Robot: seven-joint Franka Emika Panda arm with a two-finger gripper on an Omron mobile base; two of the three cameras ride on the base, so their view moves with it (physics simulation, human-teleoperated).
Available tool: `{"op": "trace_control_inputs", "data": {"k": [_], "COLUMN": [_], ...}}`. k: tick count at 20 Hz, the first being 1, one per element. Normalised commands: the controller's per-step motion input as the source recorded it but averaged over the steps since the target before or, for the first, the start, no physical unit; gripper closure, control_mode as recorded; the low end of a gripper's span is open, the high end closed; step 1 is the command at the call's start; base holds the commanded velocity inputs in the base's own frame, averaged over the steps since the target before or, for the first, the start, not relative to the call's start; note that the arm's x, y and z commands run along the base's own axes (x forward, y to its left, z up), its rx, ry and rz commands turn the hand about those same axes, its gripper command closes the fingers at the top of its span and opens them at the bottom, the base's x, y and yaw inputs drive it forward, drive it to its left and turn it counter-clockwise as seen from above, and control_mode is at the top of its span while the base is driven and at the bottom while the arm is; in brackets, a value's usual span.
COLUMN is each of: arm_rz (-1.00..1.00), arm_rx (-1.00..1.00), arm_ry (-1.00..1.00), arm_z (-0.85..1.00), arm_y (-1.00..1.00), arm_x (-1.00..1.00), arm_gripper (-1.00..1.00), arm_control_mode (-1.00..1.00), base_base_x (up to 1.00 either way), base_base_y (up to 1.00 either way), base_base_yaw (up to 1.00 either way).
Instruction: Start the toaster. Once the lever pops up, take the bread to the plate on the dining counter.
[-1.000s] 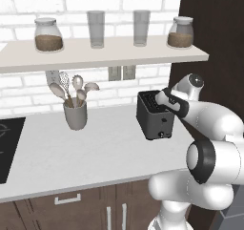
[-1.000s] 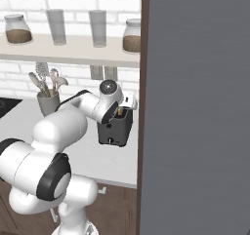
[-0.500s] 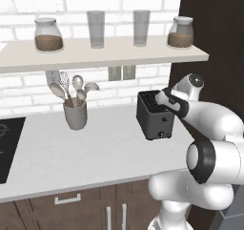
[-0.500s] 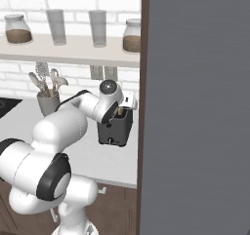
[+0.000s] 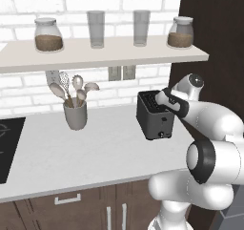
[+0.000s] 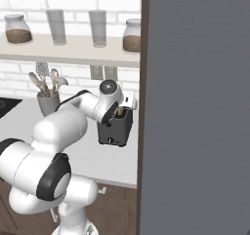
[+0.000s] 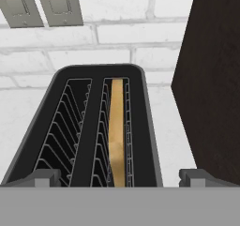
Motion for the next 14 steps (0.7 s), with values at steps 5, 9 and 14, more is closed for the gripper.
{"op": "trace_control_inputs", "data": {"k": [5,9,14], "arm_rz": [0.00,0.00,0.00], "arm_rx": [0.00,0.00,0.00], "arm_ry": [0.00,0.00,0.00], "arm_z": [0.00,0.00,0.00], "arm_y": [0.00,0.00,0.00], "arm_x": [0.00,0.00,0.00], "arm_gripper": [-1.00,-1.00,-1.00], "arm_control_mode": [-1.00,-1.00,-1.00], "base_base_x": [0.00,0.00,0.00], "base_base_y": [0.00,0.00,0.00], "base_base_yaw": [0.00,0.00,0.00]}}
